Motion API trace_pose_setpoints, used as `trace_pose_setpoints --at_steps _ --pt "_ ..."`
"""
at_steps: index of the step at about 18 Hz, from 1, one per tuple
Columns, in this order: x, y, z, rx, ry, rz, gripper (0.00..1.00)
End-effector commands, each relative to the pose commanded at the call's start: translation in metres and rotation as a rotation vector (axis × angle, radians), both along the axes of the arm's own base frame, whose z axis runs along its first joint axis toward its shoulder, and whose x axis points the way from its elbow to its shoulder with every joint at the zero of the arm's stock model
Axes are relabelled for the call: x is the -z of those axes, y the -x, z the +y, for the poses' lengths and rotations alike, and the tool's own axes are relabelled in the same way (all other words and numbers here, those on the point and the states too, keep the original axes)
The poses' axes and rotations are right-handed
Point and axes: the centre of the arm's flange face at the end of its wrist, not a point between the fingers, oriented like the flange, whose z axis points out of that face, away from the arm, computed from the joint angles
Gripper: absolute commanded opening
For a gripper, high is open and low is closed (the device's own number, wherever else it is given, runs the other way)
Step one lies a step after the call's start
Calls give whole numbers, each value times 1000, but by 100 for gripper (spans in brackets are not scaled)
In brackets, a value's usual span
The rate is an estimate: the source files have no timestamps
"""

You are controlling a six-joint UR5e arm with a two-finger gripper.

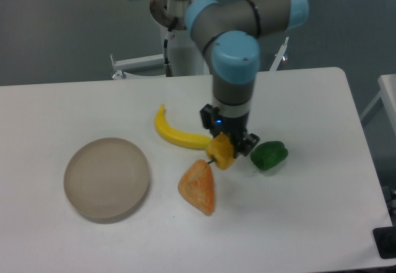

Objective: Pick up the yellow pepper from the plate

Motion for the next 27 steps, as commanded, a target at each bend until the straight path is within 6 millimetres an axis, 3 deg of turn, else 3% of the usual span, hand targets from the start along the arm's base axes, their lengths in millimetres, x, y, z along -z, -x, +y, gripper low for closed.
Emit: trace_pose_setpoints --at_steps 5,10,15,27 --pt "5 30 -8 68 65 17 27" --pt "10 38 -5 73 74 24 27" --pt "19 59 -13 135 48 -13 27" --pt "22 60 -12 137 55 -7 27"
